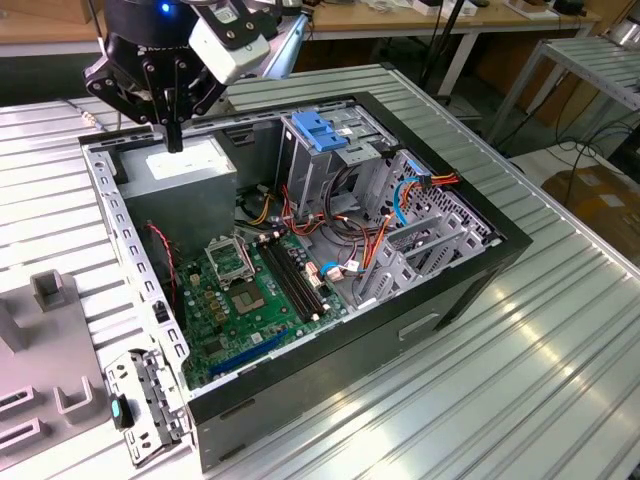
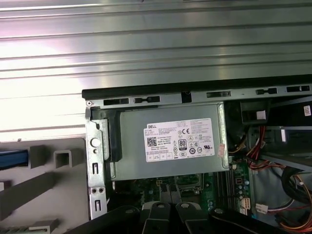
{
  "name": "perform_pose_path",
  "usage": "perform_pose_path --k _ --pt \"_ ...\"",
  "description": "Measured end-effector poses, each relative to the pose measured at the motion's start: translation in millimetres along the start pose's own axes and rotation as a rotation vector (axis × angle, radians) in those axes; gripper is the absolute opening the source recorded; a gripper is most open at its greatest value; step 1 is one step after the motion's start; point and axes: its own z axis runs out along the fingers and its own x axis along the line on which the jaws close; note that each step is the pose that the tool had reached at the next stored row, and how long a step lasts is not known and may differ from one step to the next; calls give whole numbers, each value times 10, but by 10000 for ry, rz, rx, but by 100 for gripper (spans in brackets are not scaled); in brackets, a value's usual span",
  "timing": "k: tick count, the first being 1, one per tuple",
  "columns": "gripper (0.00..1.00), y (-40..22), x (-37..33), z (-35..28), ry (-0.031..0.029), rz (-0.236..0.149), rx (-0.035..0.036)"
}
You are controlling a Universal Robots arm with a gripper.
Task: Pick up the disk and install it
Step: 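Reach for the disk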
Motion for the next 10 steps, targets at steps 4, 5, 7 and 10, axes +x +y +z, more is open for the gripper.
perform_pose_path --k 4,5,7,10 --pt "11 -1 17 -1 0 0 0" --pt "11 -1 21 -1 0 1 0" --pt "11 -2 31 -1 0 0 0" --pt "11 -3 45 -1 0 1 0"
